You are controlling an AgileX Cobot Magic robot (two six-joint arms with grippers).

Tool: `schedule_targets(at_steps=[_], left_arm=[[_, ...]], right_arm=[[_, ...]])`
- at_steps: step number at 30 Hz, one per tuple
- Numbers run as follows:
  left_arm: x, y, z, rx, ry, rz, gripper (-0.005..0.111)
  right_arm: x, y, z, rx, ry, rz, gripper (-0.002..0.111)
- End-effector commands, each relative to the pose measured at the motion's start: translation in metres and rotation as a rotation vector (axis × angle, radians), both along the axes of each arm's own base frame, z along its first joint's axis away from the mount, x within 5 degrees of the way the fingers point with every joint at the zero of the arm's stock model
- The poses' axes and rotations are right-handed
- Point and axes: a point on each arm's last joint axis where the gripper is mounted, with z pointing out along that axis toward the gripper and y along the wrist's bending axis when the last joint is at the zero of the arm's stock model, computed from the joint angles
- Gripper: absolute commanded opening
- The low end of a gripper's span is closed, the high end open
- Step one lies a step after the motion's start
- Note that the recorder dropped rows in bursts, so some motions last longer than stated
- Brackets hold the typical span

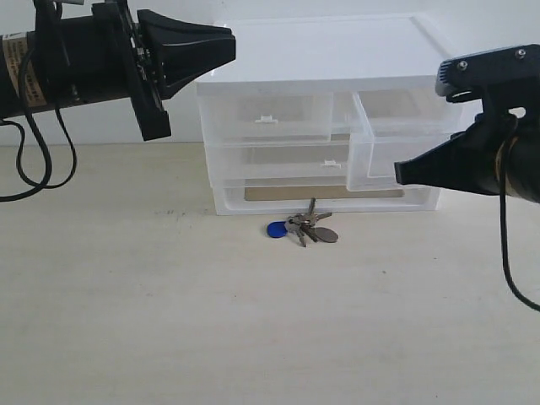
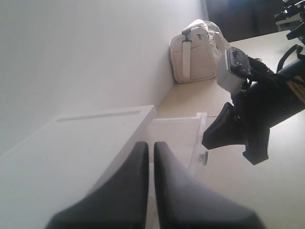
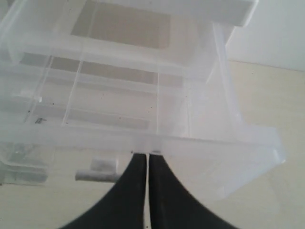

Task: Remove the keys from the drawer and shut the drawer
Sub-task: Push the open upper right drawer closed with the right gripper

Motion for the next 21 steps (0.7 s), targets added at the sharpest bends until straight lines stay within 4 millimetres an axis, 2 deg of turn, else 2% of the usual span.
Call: schedule_targets(at_steps=[1,9,21], left_arm=[[-0.003,-0.002,0.002,-0.004,-0.001,-0.011,0.004],[-0.003,-0.002,0.002,-0.003,-0.004,-0.011,0.004],[-0.002,-0.002,0.002,0.003,-0.01,0.001,0.004]], right_arm=[[0.008,0.009,0.008,0.069,0.014,0.092,0.0],[0.034,0.019,-0.004,-0.001,0.036,0.099,0.0],[0.057,0.029,0.005,-0.056,-0.008,0.133,0.0]])
